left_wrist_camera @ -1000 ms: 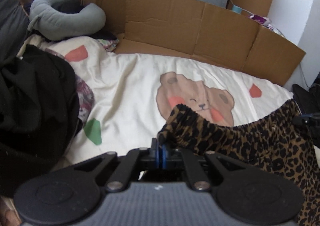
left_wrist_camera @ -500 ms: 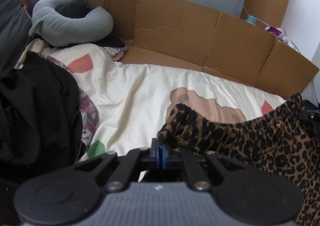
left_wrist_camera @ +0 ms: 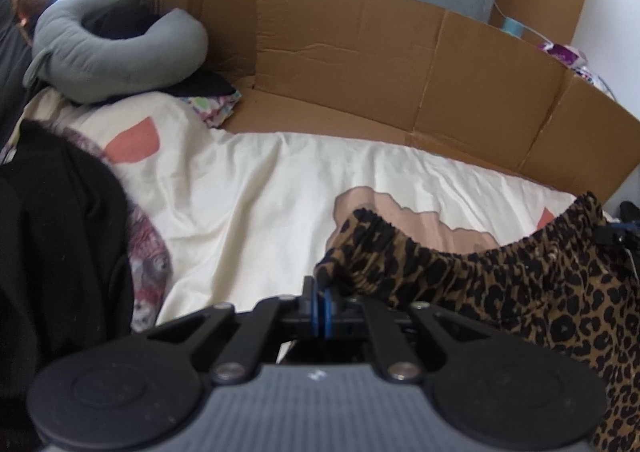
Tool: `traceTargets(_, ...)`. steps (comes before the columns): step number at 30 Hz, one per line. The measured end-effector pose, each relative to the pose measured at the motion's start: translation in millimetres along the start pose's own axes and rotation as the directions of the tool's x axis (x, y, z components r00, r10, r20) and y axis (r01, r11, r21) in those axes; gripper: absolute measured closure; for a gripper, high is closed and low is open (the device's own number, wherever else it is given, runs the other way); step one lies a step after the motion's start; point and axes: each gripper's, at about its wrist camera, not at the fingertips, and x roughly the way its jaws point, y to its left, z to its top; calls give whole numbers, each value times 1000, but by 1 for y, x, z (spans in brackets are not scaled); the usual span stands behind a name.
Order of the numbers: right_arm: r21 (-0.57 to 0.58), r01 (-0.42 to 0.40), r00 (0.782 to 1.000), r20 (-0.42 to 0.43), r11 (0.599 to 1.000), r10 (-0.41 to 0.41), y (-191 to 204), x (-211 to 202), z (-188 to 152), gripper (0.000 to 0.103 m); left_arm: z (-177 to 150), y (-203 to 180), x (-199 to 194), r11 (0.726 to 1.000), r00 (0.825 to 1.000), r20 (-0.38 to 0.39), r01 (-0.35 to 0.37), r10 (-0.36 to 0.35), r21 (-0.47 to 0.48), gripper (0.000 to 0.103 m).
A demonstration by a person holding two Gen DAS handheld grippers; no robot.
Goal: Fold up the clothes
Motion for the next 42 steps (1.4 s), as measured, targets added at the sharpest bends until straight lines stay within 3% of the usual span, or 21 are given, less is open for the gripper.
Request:
traceTargets(11,-93,2,998,-69,996,-9,2,45,18,94,20,2,32,999,998,-35,-44,45,25,100)
traceTargets(24,-125,56,997,-42,991,-61,10,63,24,94,33,4,48,994,993,-41,-106,107,32,100)
traceTargets(27,-132,75,995,-53,988,-83,10,71,23,94,29,7,57,992,989,-76,-122,124,41,100)
traceTargets(28,-141,78,994,-62,987,-87,10,75,20,94,25,8,65,992,985,-123,-113,119,53,100)
traceTargets(29,-145,67,993,-87,987,-80,9,81,17,94,20,9,73,993,978,-176,-102,111,59,100)
traceTargets(31,-131,27,989,-142,991,-46,4,92,9,93,12,9,76,991,975,-188,-109,122,77,96)
traceTargets(32,-114,24,989,-144,993,-40,0,93,7,90,8,9,75,990,975,-179,-115,129,86,94)
traceTargets(33,-98,32,989,-138,995,-45,-5,91,5,78,6,9,73,990,976,-175,-115,128,80,92)
traceTargets(36,-25,32,993,-110,999,-35,-19,79,1,60,3,9,65,990,978,-165,-112,125,85,90)
traceTargets(42,66,-20,995,-99,998,26,-40,43,-12,60,6,-10,32,989,988,-135,-60,79,138,74)
